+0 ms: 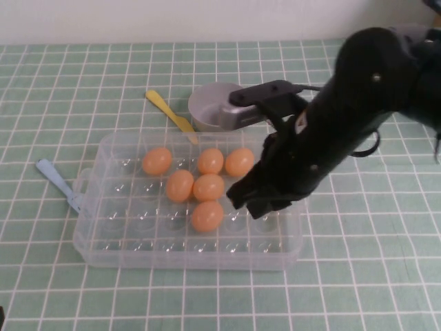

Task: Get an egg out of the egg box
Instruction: Pick up the egg from the plastic box

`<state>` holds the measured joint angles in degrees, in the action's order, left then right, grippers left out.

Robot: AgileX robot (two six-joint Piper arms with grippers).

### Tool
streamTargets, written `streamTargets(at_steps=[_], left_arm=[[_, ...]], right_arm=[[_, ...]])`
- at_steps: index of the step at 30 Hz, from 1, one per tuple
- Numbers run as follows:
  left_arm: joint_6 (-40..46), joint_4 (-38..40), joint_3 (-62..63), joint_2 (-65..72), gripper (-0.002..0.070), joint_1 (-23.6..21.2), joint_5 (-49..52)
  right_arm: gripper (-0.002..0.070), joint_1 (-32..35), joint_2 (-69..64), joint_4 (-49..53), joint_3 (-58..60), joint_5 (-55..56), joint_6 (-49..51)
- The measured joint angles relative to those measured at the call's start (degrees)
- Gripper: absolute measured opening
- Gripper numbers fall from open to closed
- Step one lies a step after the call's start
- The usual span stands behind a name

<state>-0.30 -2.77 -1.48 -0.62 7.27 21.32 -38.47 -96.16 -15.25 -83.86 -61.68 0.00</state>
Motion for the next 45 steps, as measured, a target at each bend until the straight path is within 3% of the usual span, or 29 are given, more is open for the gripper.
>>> streamTargets(at_steps=[6,14,16,21,23,37,45], left_arm=[[0.00,0.00,0.00,0.00,-0.0004,0.00,0.00],[0.00,0.00,0.00,0.00,-0.0004,0.00,0.00],[0.00,0.00,0.00,0.00,-0.0004,0.00,0.00],[0.00,0.00,0.00,0.00,-0.0004,0.00,0.00],[0.00,0.00,0.00,0.00,-0.0004,0.00,0.00],[0.00,0.00,0.00,0.00,-0.0004,0.00,0.00],[0.00,0.00,0.00,0.00,-0.0004,0.00,0.00]], right_arm=[[0.0090,-1.96,-8.79,2.07,-9.80,-4.93,2.29],[0.0137,-1.96,-13.92,6.38,-15.68,-8.14,5.54],[0.0185,-1.96,-14.62,6.38,-15.93,-8.35,5.78],[0.0412,-2.24,-16.44,6.19,-17.23,-8.74,5.99],[0.0457,-2.58,-17.63,5.96,-18.37,-8.74,5.99],[0.0521,-5.66,-26.67,5.51,-28.48,-8.74,4.74],[0.0559,-5.66,-27.57,8.46,-29.27,-8.82,11.38]])
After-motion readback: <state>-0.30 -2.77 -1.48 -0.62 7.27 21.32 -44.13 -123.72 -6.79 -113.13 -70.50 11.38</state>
